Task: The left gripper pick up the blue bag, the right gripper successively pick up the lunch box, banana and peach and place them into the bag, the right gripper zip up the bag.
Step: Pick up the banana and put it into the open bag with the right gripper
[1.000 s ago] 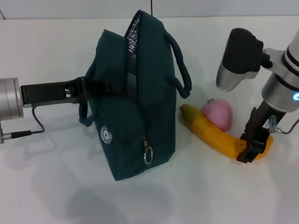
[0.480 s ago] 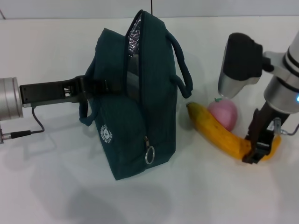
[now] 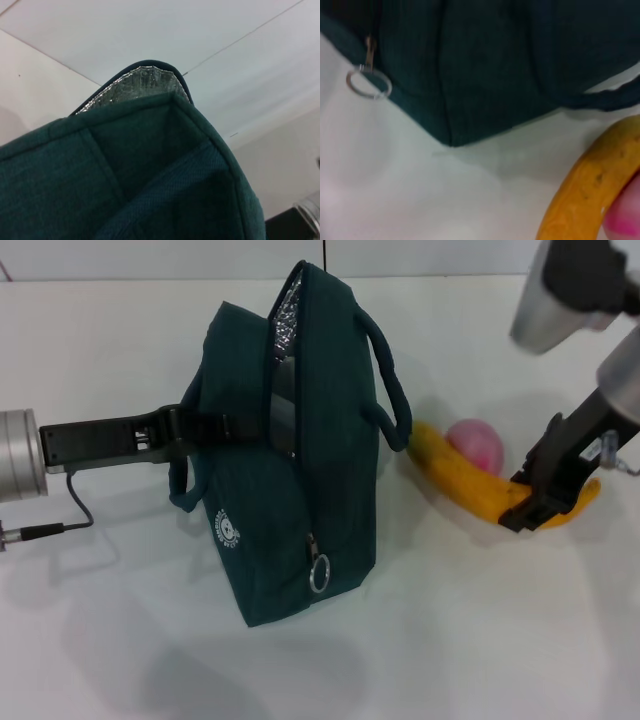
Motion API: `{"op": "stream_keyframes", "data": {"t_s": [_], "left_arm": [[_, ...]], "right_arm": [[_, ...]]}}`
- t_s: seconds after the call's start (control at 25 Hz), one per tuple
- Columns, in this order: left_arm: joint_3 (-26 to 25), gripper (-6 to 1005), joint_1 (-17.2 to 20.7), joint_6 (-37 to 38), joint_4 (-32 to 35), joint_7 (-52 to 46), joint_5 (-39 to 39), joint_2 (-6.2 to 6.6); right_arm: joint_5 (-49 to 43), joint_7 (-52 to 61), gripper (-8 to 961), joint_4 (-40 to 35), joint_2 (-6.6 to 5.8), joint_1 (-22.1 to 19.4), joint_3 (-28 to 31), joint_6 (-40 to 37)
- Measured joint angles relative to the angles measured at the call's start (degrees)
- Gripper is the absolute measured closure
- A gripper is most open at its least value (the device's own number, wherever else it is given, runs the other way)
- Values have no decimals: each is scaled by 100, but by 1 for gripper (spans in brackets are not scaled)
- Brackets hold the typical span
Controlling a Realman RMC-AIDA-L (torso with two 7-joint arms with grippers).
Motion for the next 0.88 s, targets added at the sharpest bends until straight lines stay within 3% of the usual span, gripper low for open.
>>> {"op": "stream_keyframes", "data": {"t_s": [0.24,0.52,0.88], "left_arm": [[-13,947,1,145,34,0,-142,20],[-9,947,-52,411,59,-23,-415,144],[11,947,-130,548,62,-34,-459,178]], "right_arm": [[380,-278,496,-296,-18,-130,1054,-494],[1048,-580,496,-536,-107,-306,2166,-1043],[1907,-743,496,-628,-277,-598,2955,-1342]]}}
